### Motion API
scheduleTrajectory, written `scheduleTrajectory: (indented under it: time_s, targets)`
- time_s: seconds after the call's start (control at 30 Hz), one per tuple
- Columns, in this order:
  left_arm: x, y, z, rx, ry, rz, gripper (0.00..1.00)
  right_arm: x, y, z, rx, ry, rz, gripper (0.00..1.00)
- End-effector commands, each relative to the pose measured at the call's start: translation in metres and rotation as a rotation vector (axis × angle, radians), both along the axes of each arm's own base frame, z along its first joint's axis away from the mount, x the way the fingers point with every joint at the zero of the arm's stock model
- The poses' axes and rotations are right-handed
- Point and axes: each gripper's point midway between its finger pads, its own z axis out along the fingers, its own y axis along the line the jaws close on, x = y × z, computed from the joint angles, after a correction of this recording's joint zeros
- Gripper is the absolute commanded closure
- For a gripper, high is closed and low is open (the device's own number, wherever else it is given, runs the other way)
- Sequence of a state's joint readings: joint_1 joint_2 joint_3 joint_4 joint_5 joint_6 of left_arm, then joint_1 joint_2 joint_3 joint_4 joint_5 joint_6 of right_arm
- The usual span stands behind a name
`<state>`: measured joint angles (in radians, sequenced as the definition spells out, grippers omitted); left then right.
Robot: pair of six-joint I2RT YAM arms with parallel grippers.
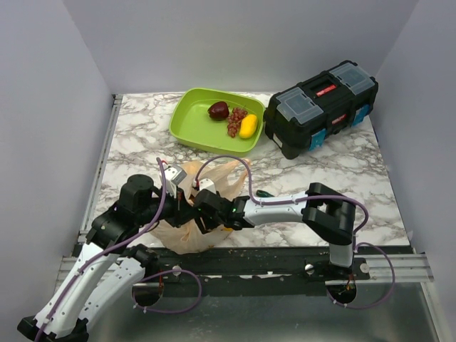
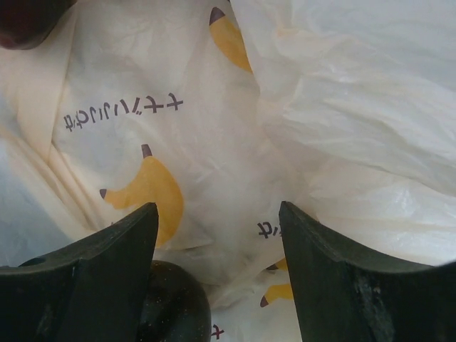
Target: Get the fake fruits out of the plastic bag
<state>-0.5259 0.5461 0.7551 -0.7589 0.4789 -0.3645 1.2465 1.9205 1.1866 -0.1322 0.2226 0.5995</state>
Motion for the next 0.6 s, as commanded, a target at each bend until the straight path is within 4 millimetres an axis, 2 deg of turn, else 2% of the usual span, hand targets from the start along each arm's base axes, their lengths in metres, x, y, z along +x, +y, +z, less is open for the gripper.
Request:
scheduleTrajectory:
  time_s: [0.0, 0.17, 0.27, 0.4, 0.57]
  targets:
    - [0.006, -0.002, 0.008, -0.018, -0.041, 0.014, 1.0, -0.002, -0.013, -0.011, -0.081, -0.024, -0.003, 0.28]
    - [0.008, -0.001, 0.005, -0.006, -0.029, 0.024, 1.0, 0.013, 0.0, 0.028, -0.028, -0.116, 0.009, 0.1]
    - [0.009, 0.0, 0.006, -0.006, -0.031, 0.029, 1.0, 0.012, 0.004, 0.05, -0.009, -0.136, 0.055, 0.04]
    - [0.009, 0.002, 0.007, -0.007, -0.043, 0.043, 1.0, -0.007, 0.001, 0.067, 0.03, -0.091, 0.152, 0.03]
    - [0.011, 0.003, 0.007, -0.002, -0.047, 0.059, 1.0, -0.037, -0.005, 0.077, 0.123, -0.031, 0.28, 0.03]
